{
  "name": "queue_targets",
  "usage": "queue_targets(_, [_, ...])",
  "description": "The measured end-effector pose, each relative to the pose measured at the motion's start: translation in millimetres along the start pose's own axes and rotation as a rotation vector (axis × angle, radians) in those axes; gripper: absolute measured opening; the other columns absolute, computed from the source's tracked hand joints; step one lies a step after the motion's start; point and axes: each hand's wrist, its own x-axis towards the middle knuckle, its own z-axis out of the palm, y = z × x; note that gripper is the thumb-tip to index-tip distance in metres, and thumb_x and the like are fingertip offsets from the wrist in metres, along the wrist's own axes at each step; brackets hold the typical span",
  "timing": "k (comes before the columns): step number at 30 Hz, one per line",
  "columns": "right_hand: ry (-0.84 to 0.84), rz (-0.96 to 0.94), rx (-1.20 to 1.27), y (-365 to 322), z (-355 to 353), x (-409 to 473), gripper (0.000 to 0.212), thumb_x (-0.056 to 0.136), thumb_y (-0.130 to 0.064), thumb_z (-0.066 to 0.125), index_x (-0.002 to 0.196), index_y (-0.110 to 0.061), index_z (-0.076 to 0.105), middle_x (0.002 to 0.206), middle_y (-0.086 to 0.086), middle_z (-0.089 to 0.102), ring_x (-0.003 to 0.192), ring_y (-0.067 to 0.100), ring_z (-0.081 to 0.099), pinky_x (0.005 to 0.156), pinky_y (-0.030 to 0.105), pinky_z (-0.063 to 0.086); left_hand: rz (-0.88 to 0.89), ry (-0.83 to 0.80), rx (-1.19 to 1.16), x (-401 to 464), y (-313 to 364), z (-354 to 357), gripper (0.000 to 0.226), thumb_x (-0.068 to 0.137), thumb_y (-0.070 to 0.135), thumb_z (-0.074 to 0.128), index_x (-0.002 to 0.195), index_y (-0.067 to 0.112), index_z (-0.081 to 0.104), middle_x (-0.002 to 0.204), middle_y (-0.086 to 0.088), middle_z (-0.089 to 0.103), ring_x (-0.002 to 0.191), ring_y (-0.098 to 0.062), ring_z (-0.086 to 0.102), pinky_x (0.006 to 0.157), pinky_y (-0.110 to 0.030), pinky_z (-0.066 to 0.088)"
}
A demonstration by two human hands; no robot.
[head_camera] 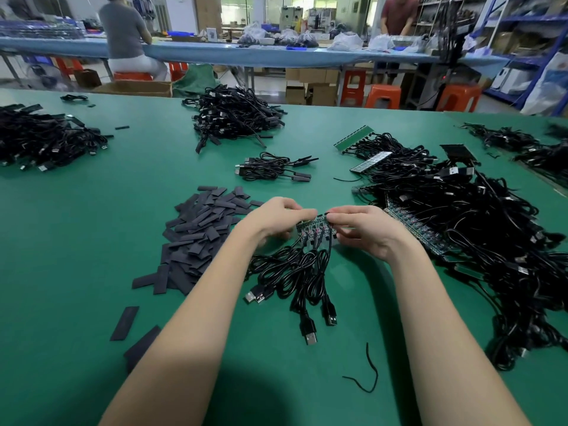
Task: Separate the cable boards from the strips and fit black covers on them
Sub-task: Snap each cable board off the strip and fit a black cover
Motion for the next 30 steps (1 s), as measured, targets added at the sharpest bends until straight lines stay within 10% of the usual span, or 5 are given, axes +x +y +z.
queue_targets(9, [-0.167,-0.011,0.310,-2.6,13.3,0.2,0.009,0.068,-0.016,0.081,0.076,-0.019,0.081,0.078,0.003,0.074,0.063,0.010,0.068,0.055,0.020,0.055,0.110,-0.279,-0.537,-11.9,-6.6,-1.1,0.024,0.090,0.011,0.071,0.113,0.010,0.064,0.094,-0.005,0.071,0.075,-0.009,0.067,0.062,-0.016,0.053])
queue_targets(17, [-0.216,-0.014,0.257,-2.6,11.4,-4.0,0.048,0.070,-0.012,0.081,0.114,-0.001,0.067,0.092,0.007,0.073,0.068,0.011,0.067,0.061,0.020,0.056,0.119,-0.276,-0.542,-14.9,-3.1,0.1,0.030,0.092,0.003,0.066,0.122,0.001,0.064,0.097,-0.006,0.072,0.071,-0.005,0.070,0.055,-0.014,0.051])
queue_targets(30, [-0.285,0.083,0.499,1.2,20.2,-7.6,0.013,0.071,-0.004,0.074,0.084,-0.004,0.077,0.081,0.009,0.075,0.066,0.013,0.072,0.065,0.022,0.062,0.114,-0.467,-0.743,-15.9,-11.0,-6.6,0.034,0.082,0.012,0.070,0.115,0.005,0.068,0.100,-0.008,0.075,0.083,-0.016,0.072,0.072,-0.026,0.058])
